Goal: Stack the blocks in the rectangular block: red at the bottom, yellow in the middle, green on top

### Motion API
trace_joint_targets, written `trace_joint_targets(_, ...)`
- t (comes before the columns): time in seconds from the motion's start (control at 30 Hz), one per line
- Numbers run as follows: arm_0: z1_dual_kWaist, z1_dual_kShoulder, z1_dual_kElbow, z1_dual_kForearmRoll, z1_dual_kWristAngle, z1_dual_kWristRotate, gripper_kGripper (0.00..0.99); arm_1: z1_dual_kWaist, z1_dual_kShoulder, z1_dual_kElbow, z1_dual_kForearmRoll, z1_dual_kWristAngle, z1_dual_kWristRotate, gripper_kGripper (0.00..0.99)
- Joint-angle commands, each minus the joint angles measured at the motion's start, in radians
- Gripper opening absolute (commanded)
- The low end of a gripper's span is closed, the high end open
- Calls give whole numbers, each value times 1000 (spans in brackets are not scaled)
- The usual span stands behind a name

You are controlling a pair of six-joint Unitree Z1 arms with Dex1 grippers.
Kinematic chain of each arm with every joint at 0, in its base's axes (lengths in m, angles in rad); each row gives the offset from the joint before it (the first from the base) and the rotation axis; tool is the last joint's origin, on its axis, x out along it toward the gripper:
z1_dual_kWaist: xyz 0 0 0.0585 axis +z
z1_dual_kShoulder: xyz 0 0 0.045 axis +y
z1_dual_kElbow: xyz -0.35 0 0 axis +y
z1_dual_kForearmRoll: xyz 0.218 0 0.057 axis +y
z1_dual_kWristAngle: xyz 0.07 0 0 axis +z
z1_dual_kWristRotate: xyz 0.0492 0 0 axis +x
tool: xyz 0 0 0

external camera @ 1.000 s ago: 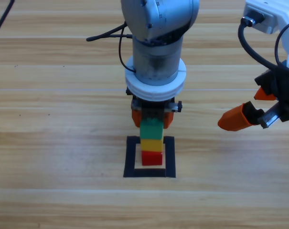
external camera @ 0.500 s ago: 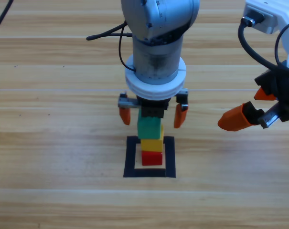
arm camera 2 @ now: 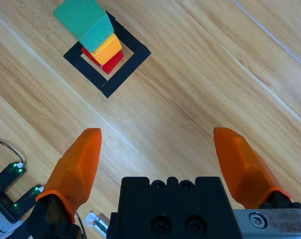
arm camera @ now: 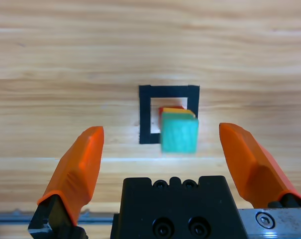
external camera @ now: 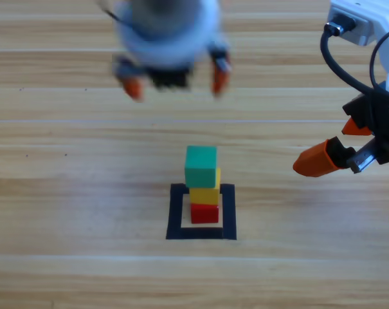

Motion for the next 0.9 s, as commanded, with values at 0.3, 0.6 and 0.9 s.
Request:
trace_joint_targets(0.3,-462,-268,486,-143,284,-166,990,-22,47,10,-18,-10,-2,988)
trace_joint_targets(0.6,-463,-385,738,-321,290,-151,990,-22,49,8,-18,-9,-2,988)
trace_joint_targets(0.9,-463,-395,747,-324,293,-148,990,-22,49,8,-18,-9,-2,988)
